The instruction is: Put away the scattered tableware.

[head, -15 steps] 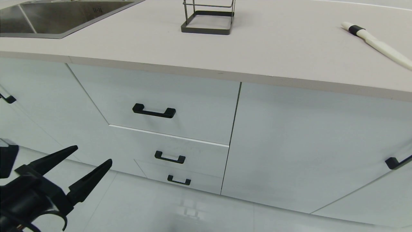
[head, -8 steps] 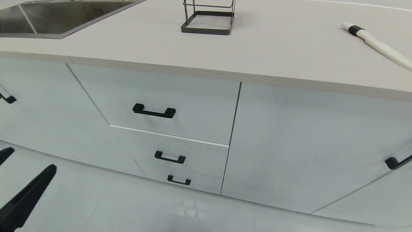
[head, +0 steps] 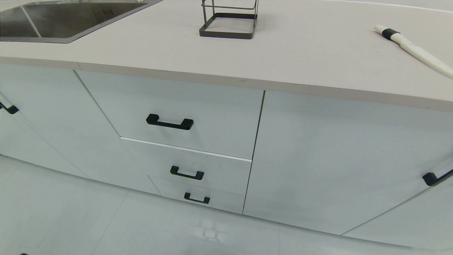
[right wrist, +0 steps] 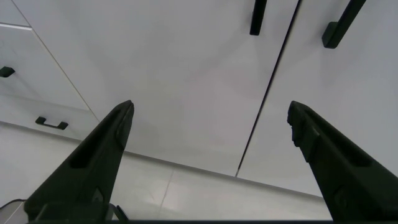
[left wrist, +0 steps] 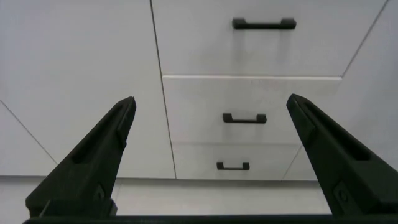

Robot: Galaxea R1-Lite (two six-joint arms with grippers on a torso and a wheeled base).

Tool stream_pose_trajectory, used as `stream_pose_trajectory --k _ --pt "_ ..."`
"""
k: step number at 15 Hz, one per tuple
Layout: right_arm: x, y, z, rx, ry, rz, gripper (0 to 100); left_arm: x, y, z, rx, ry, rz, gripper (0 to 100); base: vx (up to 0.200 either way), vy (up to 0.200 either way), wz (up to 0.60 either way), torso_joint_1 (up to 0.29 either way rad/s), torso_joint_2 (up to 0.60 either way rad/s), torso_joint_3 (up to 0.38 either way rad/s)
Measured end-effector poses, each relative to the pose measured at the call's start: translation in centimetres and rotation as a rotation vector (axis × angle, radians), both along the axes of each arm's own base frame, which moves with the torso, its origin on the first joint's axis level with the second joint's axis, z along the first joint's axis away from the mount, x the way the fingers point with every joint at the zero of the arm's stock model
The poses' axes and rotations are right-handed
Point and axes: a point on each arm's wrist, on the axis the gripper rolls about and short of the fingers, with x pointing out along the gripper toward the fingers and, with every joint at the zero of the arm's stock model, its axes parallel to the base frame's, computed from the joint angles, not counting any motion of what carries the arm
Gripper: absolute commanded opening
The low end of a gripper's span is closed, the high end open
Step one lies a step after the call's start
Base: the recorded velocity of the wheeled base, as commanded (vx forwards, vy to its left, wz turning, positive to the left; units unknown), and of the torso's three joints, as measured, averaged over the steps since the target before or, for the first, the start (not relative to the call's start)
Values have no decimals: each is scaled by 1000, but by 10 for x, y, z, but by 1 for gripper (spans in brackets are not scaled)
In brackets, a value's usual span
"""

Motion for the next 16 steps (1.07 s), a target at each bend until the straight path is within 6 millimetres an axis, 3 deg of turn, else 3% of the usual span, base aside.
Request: stream_pose_trajectory --k 2,4,7,13,16 --pt "0 0 0 0 0 0 100 -3 0 -24 13 92 14 100 0 0 0 0 0 0" --pt "0 0 0 0 0 0 100 -6 0 -36 36 146 25 100 0 0 0 0 0 0" --pt "0 0 0 0 1 0 100 -7 3 -41 35 164 153 100 0 0 0 0 0 0" --pt "0 0 0 -4 1 -2 100 -7 3 -42 -3 170 164 100 0 0 0 0 0 0" --pt "0 0 0 -1 4 -3 100 -7 3 -42 -4 170 163 100 0 0 -600 4 -4 1"
